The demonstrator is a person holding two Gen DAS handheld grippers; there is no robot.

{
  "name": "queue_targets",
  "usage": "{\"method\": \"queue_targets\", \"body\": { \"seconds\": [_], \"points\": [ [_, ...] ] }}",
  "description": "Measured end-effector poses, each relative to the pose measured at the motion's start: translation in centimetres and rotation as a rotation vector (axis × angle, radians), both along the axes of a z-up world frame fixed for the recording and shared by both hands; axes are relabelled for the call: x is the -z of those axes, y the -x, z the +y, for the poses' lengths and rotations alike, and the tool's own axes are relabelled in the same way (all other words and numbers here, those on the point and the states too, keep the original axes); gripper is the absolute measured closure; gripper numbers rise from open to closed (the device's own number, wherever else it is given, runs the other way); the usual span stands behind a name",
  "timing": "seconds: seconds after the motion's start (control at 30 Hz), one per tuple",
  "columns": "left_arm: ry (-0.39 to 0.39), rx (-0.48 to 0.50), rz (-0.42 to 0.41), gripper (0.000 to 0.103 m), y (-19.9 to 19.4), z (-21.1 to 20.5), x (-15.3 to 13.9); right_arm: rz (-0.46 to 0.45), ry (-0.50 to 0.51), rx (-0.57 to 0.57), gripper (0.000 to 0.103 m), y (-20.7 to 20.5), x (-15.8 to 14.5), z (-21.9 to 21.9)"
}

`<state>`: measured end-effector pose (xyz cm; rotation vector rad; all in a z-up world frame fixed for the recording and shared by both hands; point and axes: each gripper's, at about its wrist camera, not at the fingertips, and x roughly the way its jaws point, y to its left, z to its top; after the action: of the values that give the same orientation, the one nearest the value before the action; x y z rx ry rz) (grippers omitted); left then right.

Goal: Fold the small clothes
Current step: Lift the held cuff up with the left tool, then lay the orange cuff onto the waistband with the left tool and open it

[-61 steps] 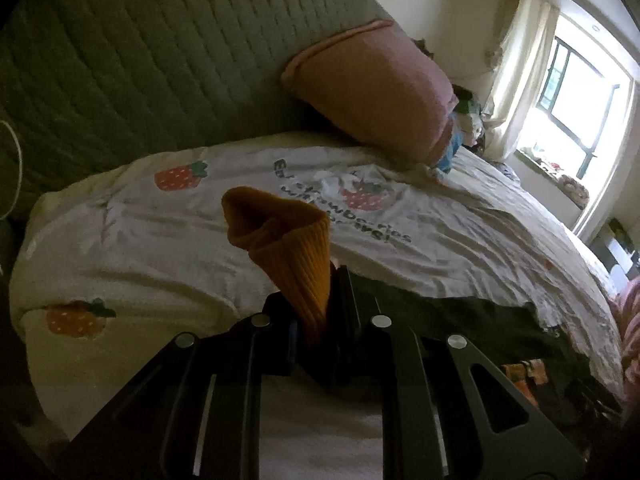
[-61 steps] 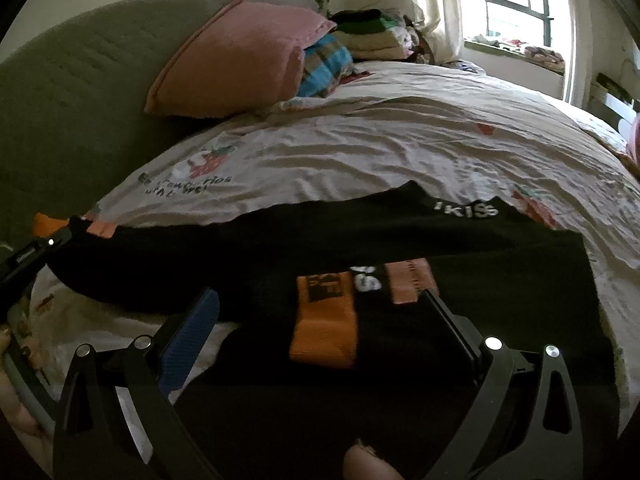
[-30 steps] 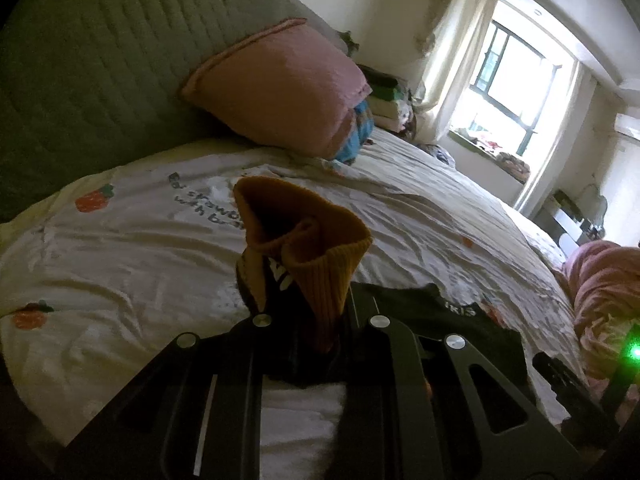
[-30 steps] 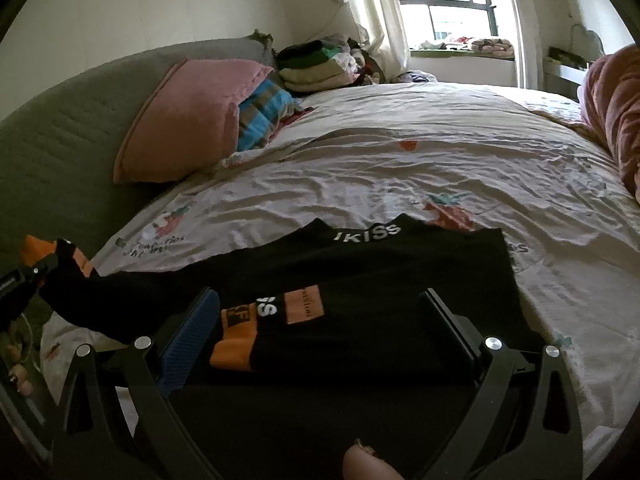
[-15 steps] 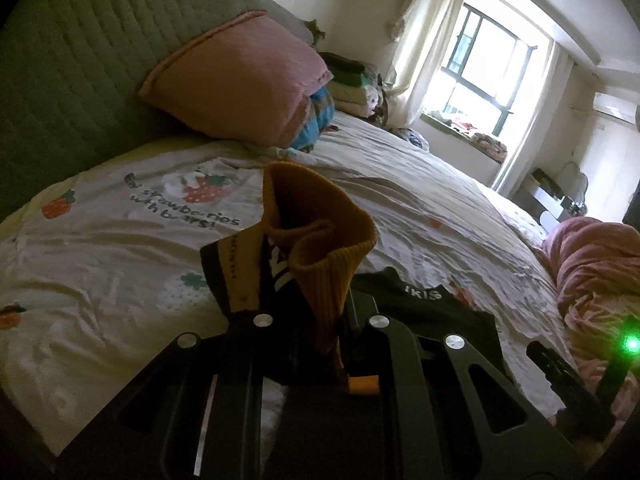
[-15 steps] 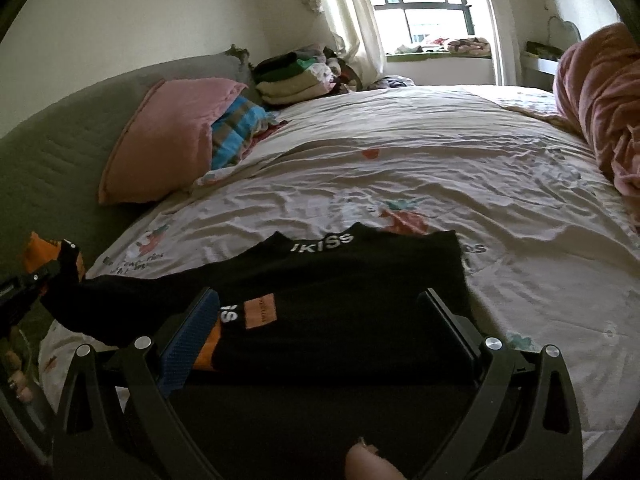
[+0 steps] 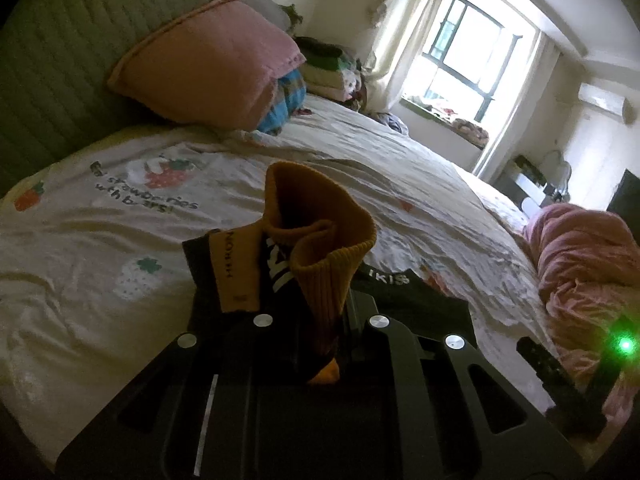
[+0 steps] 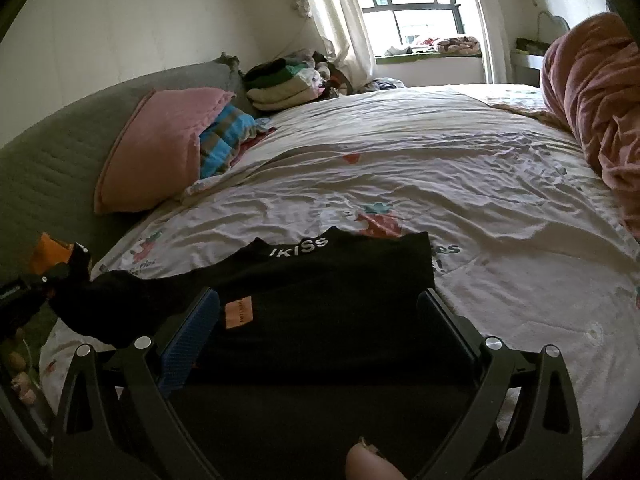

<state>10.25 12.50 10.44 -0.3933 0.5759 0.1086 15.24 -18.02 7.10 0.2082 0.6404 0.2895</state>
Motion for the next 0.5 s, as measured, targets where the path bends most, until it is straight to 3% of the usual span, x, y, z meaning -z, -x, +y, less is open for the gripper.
{"method": "queue_targets", "body": {
  "seconds": [0.5],
  "points": [
    [-0.012, 0.111, 0.067, 0.096, -3.6, -5.0, 2.4, 0.027, 0.015, 0.039, 0.005, -0.1, 1.6, -3.2]
  ]
}}
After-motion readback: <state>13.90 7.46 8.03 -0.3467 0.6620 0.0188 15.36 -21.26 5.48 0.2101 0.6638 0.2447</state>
